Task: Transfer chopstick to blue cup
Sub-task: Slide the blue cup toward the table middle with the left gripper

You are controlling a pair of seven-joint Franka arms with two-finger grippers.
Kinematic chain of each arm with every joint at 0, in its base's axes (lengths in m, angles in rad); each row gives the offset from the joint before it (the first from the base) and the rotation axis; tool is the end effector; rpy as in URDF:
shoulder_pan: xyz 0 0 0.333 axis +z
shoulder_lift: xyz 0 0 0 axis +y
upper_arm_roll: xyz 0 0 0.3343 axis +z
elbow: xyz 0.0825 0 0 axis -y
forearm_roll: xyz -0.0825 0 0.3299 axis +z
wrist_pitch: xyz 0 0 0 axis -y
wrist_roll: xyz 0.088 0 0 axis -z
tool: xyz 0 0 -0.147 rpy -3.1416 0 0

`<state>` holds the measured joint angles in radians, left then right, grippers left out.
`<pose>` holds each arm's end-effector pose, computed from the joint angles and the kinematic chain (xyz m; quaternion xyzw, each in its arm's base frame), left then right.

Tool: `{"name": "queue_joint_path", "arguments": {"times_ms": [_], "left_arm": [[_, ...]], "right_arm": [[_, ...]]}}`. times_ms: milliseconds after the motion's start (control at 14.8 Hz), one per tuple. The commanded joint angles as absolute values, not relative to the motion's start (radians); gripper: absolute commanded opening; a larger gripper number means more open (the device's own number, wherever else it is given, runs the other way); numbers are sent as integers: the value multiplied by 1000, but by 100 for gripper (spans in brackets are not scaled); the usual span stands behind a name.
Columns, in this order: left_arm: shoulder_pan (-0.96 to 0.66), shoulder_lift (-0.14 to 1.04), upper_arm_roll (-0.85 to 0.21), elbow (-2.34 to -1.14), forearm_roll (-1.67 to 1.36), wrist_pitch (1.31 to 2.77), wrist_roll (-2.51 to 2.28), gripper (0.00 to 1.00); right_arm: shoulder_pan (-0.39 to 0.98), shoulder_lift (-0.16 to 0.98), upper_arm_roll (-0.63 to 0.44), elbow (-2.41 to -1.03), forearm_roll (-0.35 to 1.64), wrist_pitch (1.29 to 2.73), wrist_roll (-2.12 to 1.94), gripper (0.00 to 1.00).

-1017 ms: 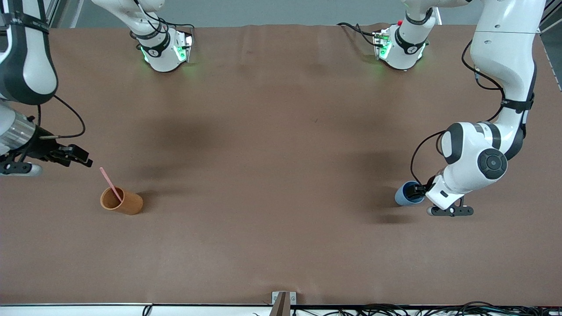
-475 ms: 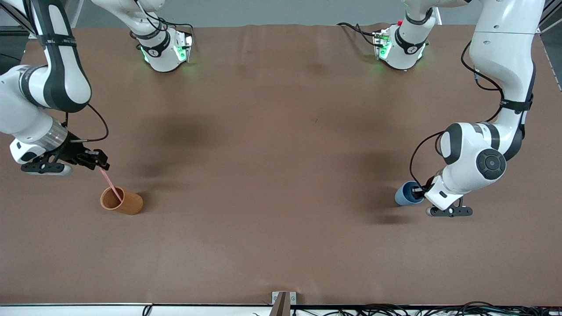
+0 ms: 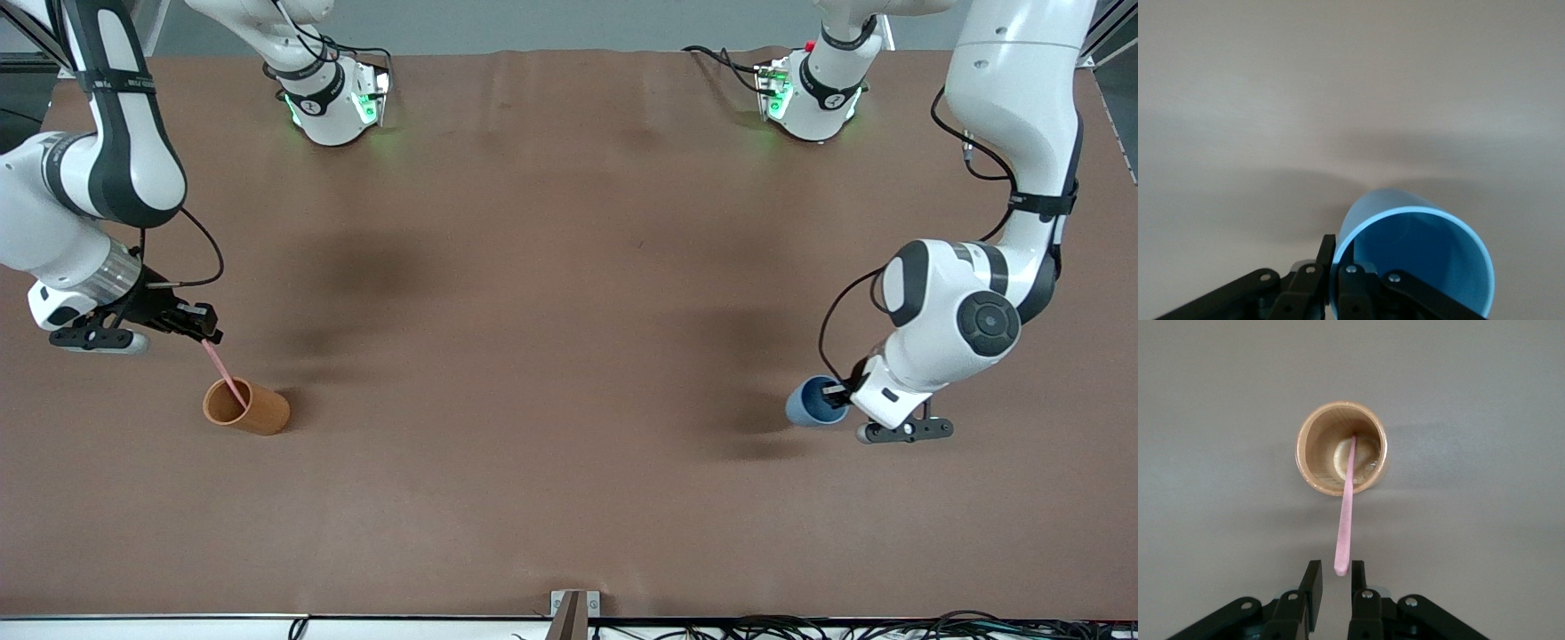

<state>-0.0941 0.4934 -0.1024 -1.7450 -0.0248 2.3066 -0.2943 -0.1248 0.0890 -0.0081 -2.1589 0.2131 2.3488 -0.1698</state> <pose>0.6278 -0.1195 0.3097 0.9968 0.0637 0.0260 0.0410 0.5203 -0.0603 0.3796 -0.9942 0.0524 -0.0615 0.0706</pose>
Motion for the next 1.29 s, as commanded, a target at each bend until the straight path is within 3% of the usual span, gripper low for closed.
{"name": "queue_joint_path", "arguments": {"times_ms": [0, 271, 610, 949, 1220], "left_arm": [[-118, 476, -217, -1706, 23, 2270, -585, 0], [-150, 526, -383, -1643, 153, 2270, -937, 0], [-296, 661, -391, -1550, 247, 2258, -1179, 0], [-305, 722, -446, -1535, 345, 2263, -1295, 1], [-310, 747, -456, -1535, 366, 2267, -1307, 3]], "right_arm": [[-124, 55, -8, -2195, 249, 2378, -189, 25], [-124, 57, -8, -2194, 249, 2410, -189, 25], [-123, 58, -8, -2200, 249, 2405, -189, 25], [-123, 58, -8, -2215, 249, 2407, -190, 25], [-123, 58, -8, -2209, 249, 2410, -189, 18]]}}
